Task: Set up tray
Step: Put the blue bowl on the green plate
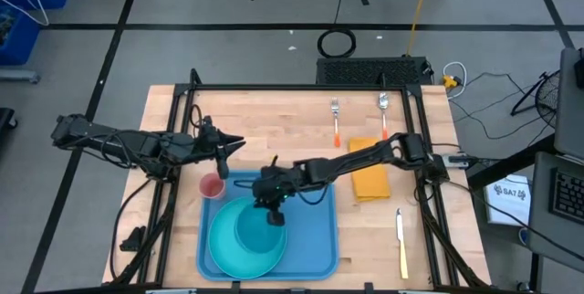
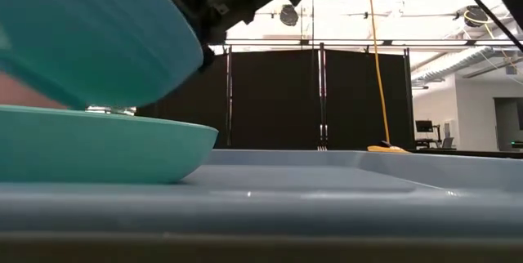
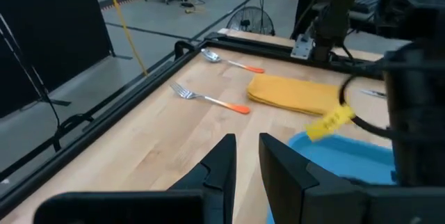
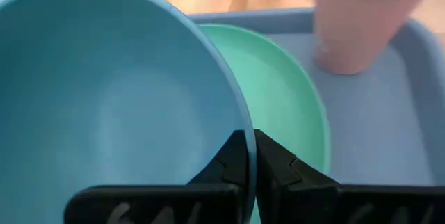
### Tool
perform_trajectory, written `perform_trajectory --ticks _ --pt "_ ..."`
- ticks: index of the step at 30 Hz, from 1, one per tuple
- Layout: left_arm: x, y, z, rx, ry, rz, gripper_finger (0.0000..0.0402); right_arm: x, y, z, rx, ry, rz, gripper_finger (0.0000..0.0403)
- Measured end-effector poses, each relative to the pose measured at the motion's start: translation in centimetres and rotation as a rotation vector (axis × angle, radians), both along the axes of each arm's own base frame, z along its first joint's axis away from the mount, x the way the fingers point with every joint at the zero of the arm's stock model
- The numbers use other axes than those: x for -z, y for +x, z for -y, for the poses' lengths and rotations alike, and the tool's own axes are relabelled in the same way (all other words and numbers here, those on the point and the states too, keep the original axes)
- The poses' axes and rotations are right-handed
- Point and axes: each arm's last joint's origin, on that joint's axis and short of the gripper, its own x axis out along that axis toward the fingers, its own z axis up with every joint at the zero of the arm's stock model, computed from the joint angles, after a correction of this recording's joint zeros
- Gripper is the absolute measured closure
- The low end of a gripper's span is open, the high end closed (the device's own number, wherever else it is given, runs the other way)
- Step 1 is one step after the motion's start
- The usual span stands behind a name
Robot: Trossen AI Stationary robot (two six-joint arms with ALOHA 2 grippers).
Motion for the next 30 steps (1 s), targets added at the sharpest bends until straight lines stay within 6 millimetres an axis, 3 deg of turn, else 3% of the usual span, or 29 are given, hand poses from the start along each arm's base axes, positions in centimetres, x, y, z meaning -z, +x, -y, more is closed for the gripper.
perform_trajectory --ticks 6,15,21,27,30 --pt "0.1 0.0 0.0 0.020 -0.009 -0.009 0.0334 1.8 0.5 -1.0 -0.018 -0.004 -0.030 0.0402" --pt "0.1 0.0 0.0 0.013 -0.019 -0.005 0.0334 1.7 0.9 -1.5 -0.026 0.004 0.022 0.0403" --pt "0.1 0.0 0.0 0.010 -0.031 -0.002 0.0334 4.1 1.3 -1.5 -0.023 0.001 -0.021 0.0403" --pt "0.1 0.0 0.0 0.012 -0.032 -0.003 0.0334 4.1 1.3 -1.5 -0.024 -0.002 -0.020 0.0401" --pt "0.1 0.0 0.0 0.024 -0.036 -0.004 0.0334 4.0 1.4 -1.5 -0.023 -0.003 -0.005 0.0380"
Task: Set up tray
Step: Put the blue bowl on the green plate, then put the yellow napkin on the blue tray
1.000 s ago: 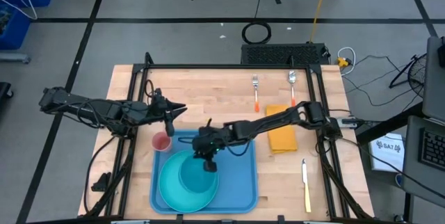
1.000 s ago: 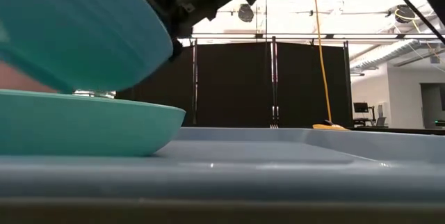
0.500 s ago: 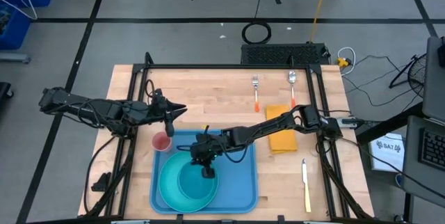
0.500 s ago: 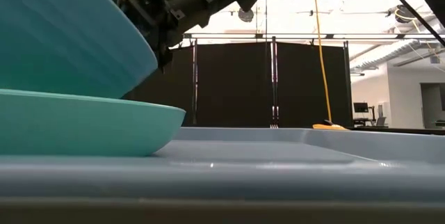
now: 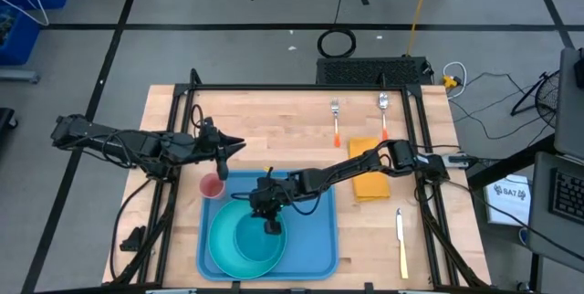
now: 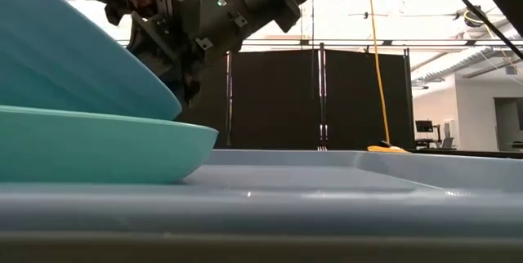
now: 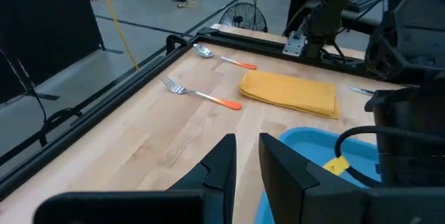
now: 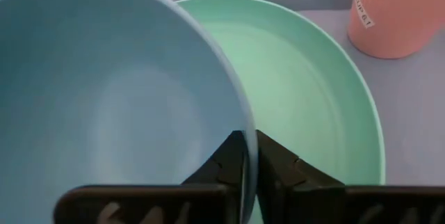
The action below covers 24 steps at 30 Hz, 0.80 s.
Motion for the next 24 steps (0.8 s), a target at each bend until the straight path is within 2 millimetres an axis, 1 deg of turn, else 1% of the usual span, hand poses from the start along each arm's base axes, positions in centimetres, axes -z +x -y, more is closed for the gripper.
perform_trajectory --ticks 8,12,18,22,24 --pt "0.0 0.0 0.0 0.002 -0.001 0.000 0.0334 0.0 0.1 -0.1 0.001 0.003 0.017 0.0297" --pt "0.0 0.0 0.0 0.002 -0.002 -0.001 0.0334 -0.1 0.1 -0.1 0.004 0.007 0.019 0.0263" --pt "0.0 0.0 0.0 0.002 -0.002 -0.001 0.0334 -0.1 0.1 -0.1 0.008 0.014 0.015 0.0232" --pt "0.0 0.0 0.0 0.003 -0.003 -0.001 0.0334 -0.7 0.0 -0.3 0.004 0.018 0.034 0.0221" --pt "0.0 0.0 0.0 0.004 -0.003 -0.001 0.0334 -1.6 -0.3 -0.5 -0.001 0.018 0.040 0.0218"
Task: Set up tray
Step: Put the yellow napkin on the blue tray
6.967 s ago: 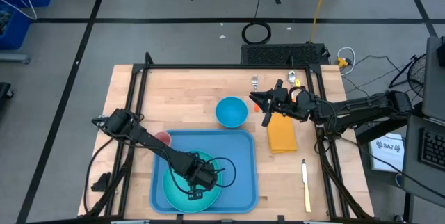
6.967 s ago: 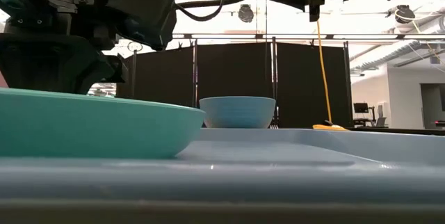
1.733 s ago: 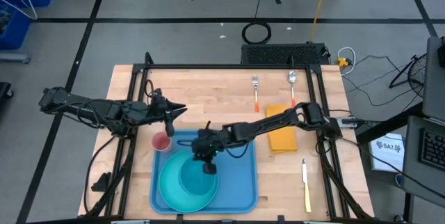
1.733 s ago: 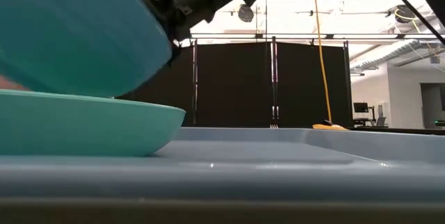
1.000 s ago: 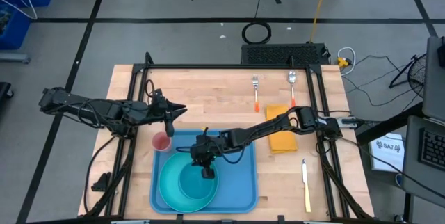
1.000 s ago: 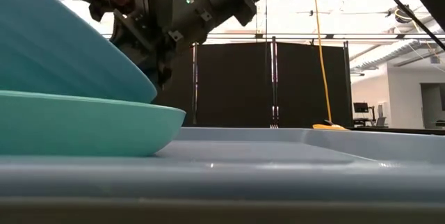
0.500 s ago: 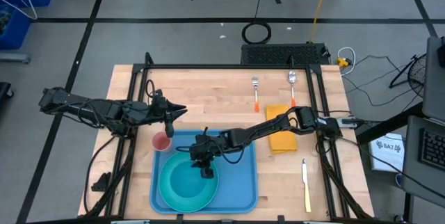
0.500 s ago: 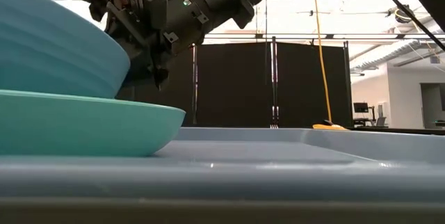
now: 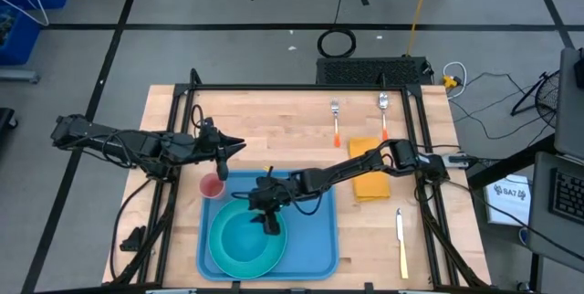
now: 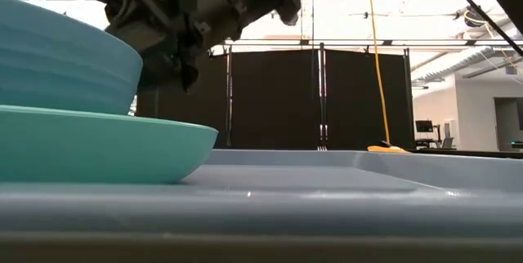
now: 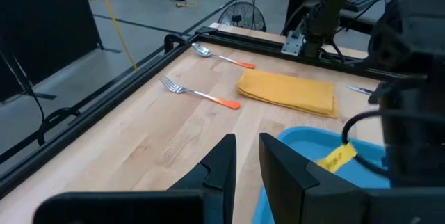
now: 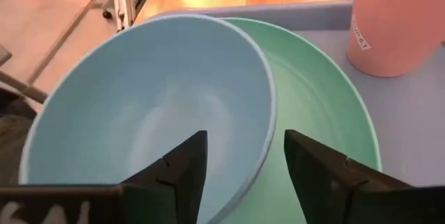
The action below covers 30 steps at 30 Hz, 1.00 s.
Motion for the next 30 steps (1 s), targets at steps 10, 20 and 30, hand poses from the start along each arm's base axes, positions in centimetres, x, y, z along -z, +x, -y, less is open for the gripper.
perform_trajectory --ticks 10,20,30 --pt "0.1 0.0 0.0 -0.002 -0.009 -0.004 0.0334 -5.1 -1.8 -0.7 -0.018 -0.028 0.061 0.0218" --pt "0.2 0.0 0.1 0.029 0.026 -0.027 0.0334 -14.6 -10.7 2.2 0.198 -0.251 0.097 0.0224" --pt "-0.4 -3.0 -0.4 0.077 0.034 0.099 0.0335 -13.6 -27.1 7.1 0.714 -0.141 0.235 0.0226"
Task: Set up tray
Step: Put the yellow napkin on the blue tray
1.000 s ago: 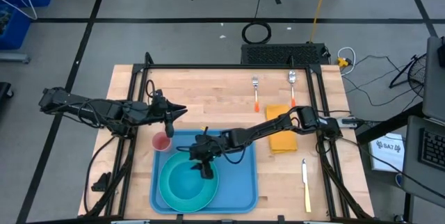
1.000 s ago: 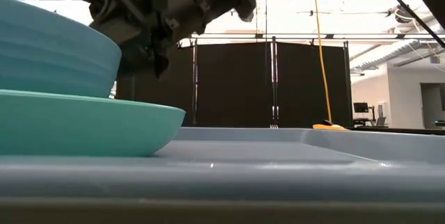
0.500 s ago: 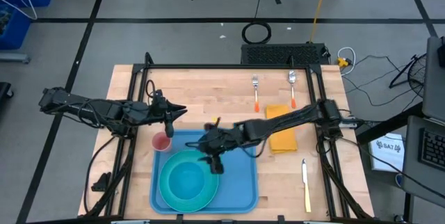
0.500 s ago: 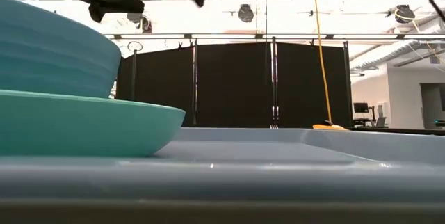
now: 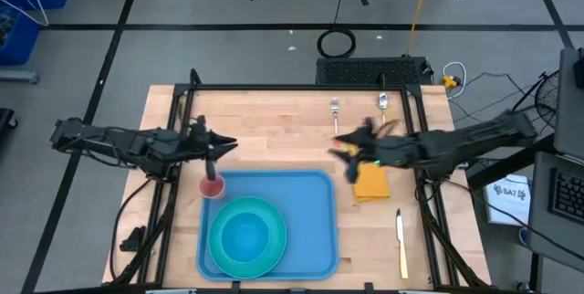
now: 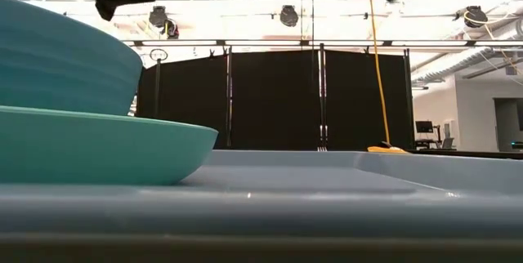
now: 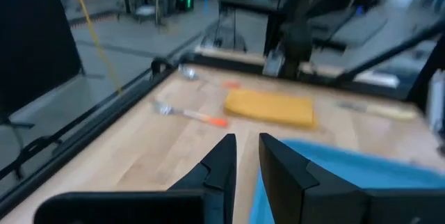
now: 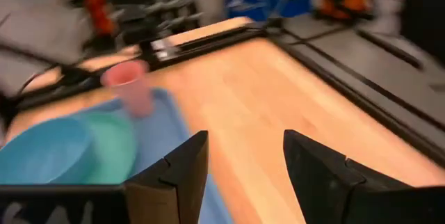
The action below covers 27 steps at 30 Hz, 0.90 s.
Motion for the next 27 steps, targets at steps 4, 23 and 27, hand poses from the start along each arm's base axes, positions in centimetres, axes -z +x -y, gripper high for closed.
perform_trajectory --ticks 4,23,27 --pt "1.2 -1.9 -0.3 0.025 -0.022 0.112 0.0335 2.7 -4.7 1.1 0.066 0.088 0.024 0.0227" --pt "4.3 -3.5 -0.7 -0.001 -0.083 0.205 0.0335 14.0 -12.6 2.3 0.337 0.580 -0.365 0.0232" --pt "4.5 -3.5 -0.7 -0.015 -0.077 0.186 0.0335 13.9 -13.1 2.3 0.368 0.628 -0.350 0.0232"
